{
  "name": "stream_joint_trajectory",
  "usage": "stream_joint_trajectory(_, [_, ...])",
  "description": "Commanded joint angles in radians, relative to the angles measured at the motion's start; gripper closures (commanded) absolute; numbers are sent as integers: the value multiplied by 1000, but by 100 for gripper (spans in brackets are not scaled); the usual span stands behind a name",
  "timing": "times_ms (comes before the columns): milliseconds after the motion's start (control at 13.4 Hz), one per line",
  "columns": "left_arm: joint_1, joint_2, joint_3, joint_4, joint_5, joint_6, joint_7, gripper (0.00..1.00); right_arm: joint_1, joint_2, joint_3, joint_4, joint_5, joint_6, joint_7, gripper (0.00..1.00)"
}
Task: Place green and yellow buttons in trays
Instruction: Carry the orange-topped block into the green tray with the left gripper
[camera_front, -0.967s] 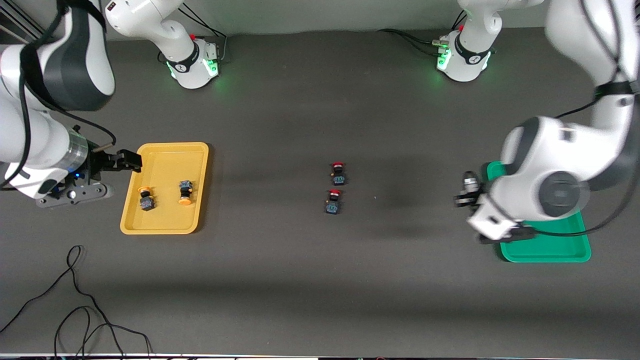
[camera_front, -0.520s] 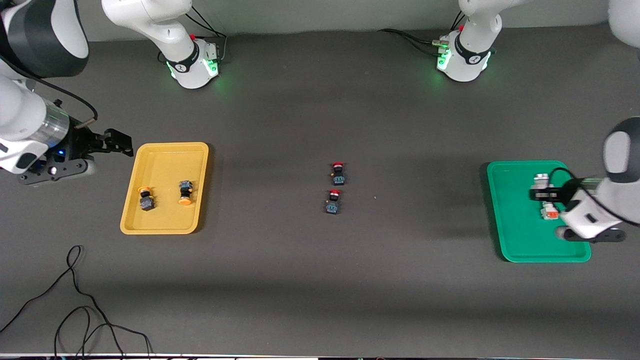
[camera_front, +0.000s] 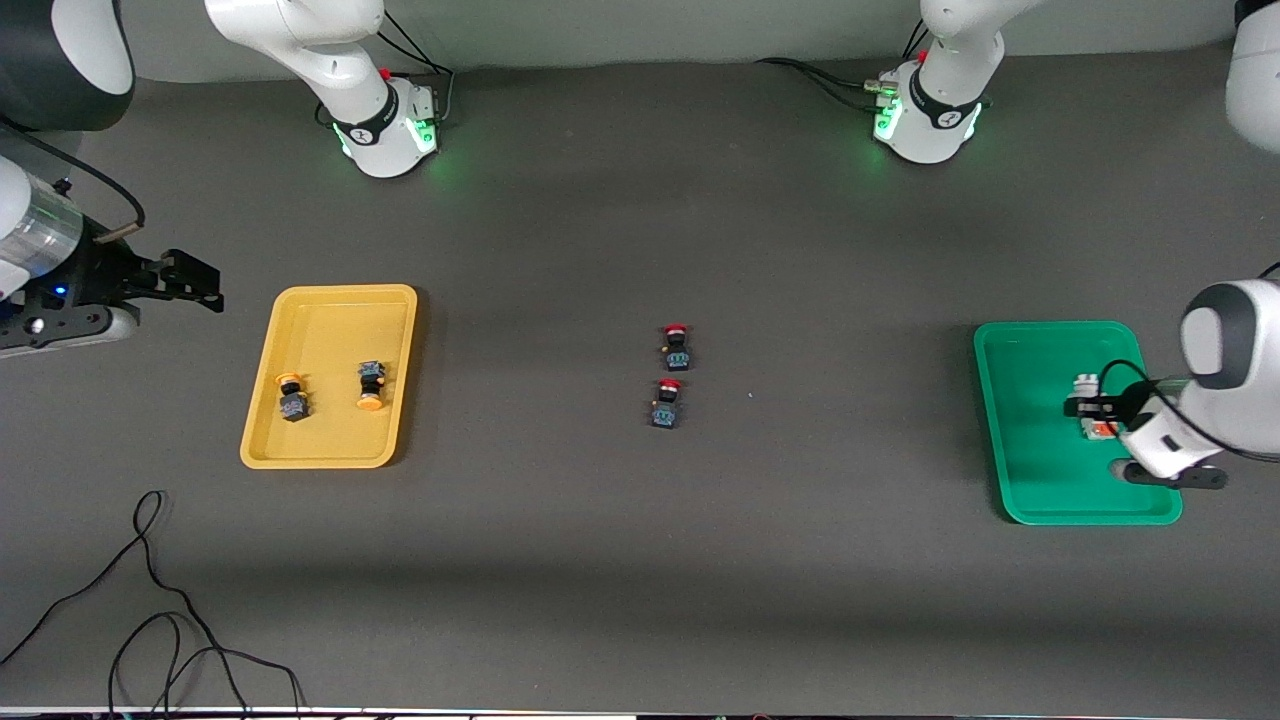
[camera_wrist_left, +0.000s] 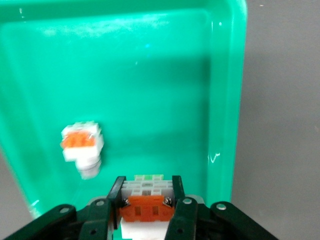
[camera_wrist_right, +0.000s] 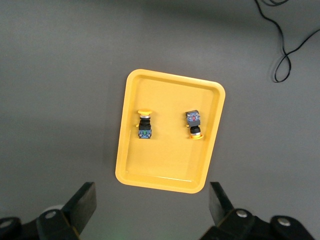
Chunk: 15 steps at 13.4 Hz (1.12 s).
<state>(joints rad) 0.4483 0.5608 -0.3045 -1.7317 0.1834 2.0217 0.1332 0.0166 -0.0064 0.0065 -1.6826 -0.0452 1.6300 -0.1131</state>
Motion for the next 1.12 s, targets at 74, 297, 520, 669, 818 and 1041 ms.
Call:
stream_joint_trajectory(74, [0, 34, 22, -63, 15, 152, 8, 100, -7, 3, -8, 35, -21, 2, 10, 0])
stream_joint_trajectory(297, [1, 50, 25, -62, 65, 164, 8, 100, -49, 6, -3, 37, -15, 4, 12, 0])
stream_joint_trajectory(520, [-2, 51, 25, -59, 68, 163, 6, 97, -41, 3, -3, 35, -10, 2, 26, 0])
stream_joint_trajectory(669, [-2, 51, 25, -59, 68, 163, 6, 0, -40, 2, -3, 37, -7, 2, 27, 0])
stream_joint_trajectory(818, [0, 48, 25, -57, 68, 163, 6, 1, -38, 2, -3, 37, 5, 2, 42, 0])
stream_joint_trajectory(1041, [1, -4, 24, -49, 68, 103, 8, 1, -38, -1, -8, 37, 14, 2, 52, 0])
